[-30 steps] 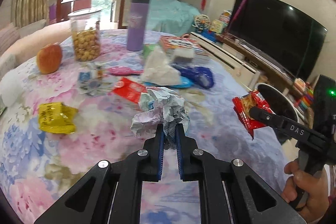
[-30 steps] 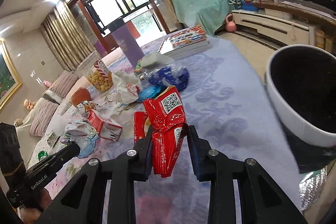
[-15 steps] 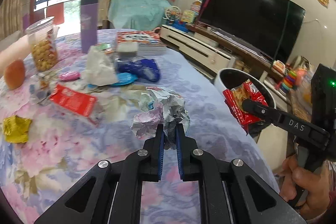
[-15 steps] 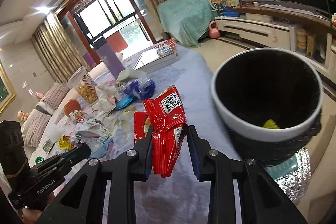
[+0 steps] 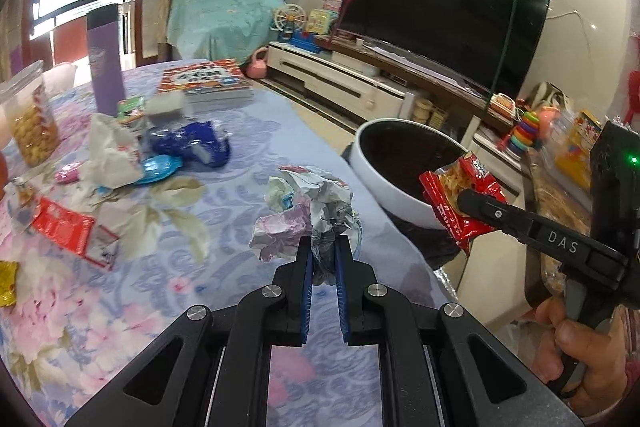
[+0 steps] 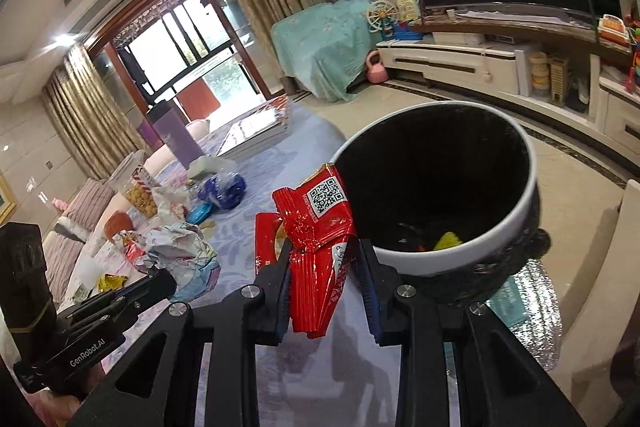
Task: Collect trash
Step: 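Carry both items to the black bin and open both tools inside it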
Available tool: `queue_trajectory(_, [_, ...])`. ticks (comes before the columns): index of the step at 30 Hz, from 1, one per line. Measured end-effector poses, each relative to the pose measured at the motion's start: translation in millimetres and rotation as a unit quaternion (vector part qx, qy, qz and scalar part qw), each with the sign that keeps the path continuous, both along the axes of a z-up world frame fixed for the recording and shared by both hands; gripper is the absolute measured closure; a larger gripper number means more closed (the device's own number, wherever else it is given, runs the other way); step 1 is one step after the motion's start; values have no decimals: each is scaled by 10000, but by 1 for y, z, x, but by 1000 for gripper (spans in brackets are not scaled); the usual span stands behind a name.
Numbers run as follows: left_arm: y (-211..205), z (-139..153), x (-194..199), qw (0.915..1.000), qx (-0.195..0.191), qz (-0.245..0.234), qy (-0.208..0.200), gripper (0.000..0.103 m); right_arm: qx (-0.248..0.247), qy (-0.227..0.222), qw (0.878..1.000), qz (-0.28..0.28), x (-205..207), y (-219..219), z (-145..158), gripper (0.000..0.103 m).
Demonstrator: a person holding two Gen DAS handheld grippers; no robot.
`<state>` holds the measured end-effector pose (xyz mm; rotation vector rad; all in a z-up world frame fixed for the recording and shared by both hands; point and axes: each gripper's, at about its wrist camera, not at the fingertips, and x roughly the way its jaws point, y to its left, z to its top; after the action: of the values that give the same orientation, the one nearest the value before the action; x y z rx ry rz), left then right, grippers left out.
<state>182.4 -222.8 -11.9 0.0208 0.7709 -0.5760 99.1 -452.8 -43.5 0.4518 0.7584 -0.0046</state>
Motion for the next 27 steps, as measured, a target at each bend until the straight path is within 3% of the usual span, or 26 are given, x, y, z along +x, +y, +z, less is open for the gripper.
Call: queue_trajectory(27, [-85,-7,44,9981,72,-600,135,94,-207,218,9985,-452,10,-64,-3,73])
